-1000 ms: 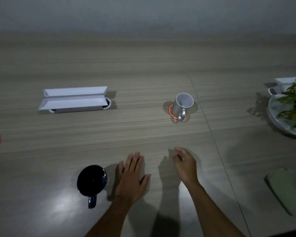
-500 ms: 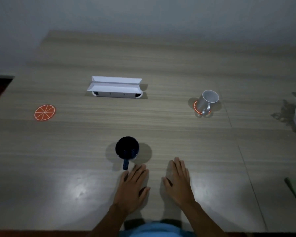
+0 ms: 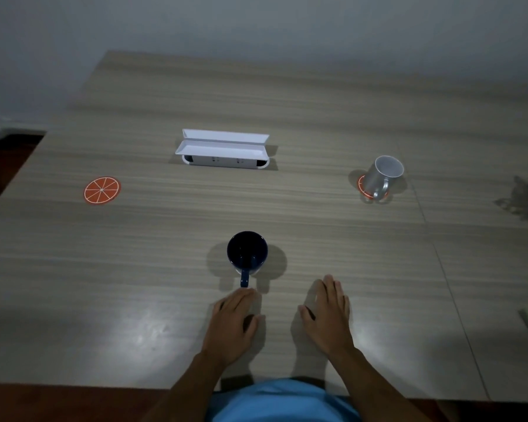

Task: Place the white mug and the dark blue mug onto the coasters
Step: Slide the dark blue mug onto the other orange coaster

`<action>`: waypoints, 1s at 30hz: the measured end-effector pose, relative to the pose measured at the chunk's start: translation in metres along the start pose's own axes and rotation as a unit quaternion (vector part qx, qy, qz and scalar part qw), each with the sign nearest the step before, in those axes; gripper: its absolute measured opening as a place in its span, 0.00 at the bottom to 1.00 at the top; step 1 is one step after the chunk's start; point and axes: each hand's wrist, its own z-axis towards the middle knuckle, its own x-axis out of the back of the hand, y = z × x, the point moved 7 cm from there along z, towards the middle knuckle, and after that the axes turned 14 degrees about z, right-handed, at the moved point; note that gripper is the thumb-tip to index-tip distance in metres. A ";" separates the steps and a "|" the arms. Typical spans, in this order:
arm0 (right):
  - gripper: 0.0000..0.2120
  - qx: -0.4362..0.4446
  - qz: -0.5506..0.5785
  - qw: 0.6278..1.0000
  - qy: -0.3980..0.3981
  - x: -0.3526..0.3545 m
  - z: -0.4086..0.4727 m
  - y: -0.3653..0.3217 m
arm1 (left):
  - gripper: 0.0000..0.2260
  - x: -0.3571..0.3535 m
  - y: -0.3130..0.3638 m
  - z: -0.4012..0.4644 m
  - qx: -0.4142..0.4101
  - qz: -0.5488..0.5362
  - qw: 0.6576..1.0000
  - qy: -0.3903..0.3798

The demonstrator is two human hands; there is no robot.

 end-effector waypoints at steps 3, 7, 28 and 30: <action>0.33 -0.005 -0.015 1.000 0.008 -0.006 -0.003 -0.006 | 0.12 0.016 -0.020 0.003 0.144 -0.211 0.967 0.028; 0.32 -0.014 -0.026 0.999 0.020 -0.009 -0.004 -0.010 | 0.11 0.023 -0.029 0.012 0.243 -0.402 0.883 0.008; 0.29 -0.034 -0.036 0.998 0.027 -0.022 -0.013 -0.027 | 0.07 0.033 -0.022 0.027 0.225 -0.471 0.853 -0.025; 0.29 -0.008 -0.045 0.999 0.016 -0.028 -0.012 -0.037 | 0.06 0.036 -0.029 0.027 0.224 -0.475 0.851 -0.013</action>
